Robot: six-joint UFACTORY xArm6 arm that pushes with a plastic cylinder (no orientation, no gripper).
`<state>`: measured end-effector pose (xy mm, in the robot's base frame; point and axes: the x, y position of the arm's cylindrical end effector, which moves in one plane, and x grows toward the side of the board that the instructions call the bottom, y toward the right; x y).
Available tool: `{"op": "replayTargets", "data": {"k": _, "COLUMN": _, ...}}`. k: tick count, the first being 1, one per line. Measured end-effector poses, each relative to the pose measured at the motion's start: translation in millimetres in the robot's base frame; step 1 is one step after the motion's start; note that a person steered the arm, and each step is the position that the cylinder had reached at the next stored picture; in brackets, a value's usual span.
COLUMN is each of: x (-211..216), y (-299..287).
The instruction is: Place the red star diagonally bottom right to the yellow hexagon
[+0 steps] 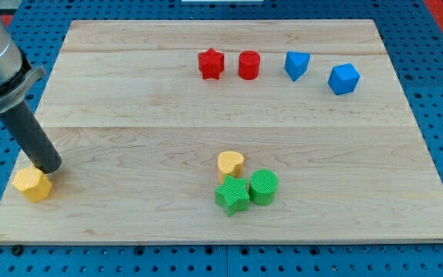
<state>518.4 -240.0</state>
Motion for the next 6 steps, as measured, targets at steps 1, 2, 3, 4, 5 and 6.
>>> {"op": "replayTargets", "data": {"k": 1, "x": 0.0, "y": -6.3}}
{"op": "replayTargets", "data": {"k": 2, "x": -9.6, "y": -24.9}}
{"op": "replayTargets", "data": {"k": 3, "x": -65.9, "y": -34.2}}
{"op": "replayTargets", "data": {"k": 4, "x": -156.6, "y": -24.4}}
{"op": "replayTargets", "data": {"k": 5, "x": -234.2, "y": 52.4}}
{"op": "replayTargets", "data": {"k": 6, "x": -280.7, "y": 176.3}}
